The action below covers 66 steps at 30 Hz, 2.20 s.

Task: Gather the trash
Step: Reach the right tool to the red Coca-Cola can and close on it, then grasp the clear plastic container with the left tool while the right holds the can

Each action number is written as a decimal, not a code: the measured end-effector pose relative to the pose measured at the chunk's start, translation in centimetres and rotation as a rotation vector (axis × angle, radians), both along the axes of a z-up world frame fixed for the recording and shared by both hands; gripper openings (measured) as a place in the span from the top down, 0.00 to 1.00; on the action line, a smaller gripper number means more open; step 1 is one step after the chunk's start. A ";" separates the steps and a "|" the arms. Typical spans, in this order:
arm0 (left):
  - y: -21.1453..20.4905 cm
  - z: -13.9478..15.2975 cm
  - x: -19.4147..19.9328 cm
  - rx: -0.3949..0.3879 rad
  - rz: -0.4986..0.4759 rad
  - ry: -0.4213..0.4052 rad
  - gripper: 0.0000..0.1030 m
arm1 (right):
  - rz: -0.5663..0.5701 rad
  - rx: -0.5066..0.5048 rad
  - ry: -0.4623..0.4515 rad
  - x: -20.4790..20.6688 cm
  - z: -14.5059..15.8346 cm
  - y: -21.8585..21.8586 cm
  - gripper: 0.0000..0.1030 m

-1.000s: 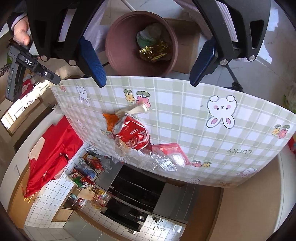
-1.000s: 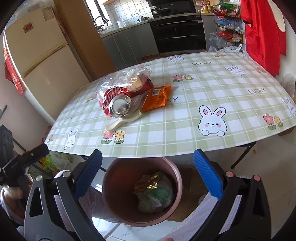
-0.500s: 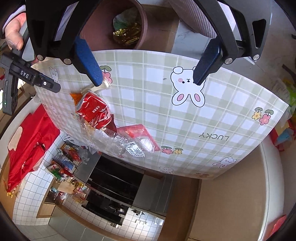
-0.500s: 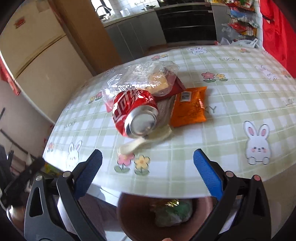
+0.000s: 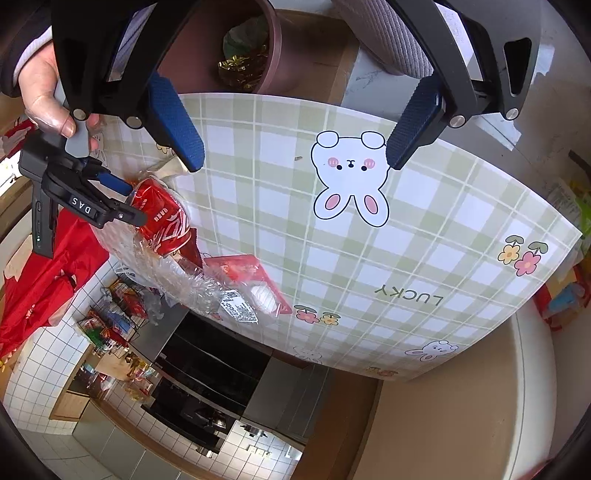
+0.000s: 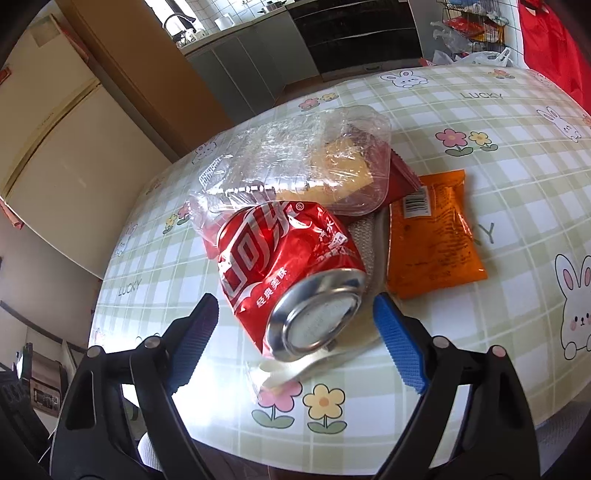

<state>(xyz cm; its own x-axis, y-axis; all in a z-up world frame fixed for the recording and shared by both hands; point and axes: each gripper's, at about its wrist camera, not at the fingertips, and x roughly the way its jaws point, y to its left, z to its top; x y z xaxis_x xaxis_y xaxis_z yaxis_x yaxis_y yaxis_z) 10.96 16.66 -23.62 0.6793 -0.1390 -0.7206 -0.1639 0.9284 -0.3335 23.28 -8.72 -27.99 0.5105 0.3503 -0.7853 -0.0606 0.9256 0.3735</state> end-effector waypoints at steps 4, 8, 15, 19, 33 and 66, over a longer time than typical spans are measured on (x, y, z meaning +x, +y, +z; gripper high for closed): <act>0.0 -0.2 0.1 -0.012 0.001 0.006 0.06 | -0.019 0.008 0.021 0.6 -0.8 -0.1 0.23; -0.4 -0.6 0.2 -0.020 -0.006 0.018 0.06 | -0.022 -0.021 0.024 0.7 -1.4 -0.2 0.29; -0.4 -0.5 0.4 -0.032 -0.008 0.015 0.06 | -0.051 0.021 0.009 -0.2 -0.7 -2.1 0.51; -0.4 -0.2 0.6 -0.049 -0.011 0.010 0.06 | -0.071 0.080 -0.005 -1.4 -0.2 -3.9 0.52; -3.2 1.1 9.0 -0.366 -0.069 -0.014 0.20 | -0.116 0.248 -0.055 -3.2 0.7 -9.5 0.53; -8.3 -2.3 22.6 -0.617 0.031 0.080 0.68 | -0.169 0.307 -0.108 -2.8 1.8 -14.3 0.53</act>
<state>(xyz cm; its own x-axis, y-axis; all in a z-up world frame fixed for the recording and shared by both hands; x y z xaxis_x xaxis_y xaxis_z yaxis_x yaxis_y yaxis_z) 33.58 8.35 -25.91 0.6371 -0.5270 -0.5624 -0.2342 0.5628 -0.7927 20.44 -22.98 -26.17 0.6558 0.4650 -0.5947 0.0295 0.7714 0.6357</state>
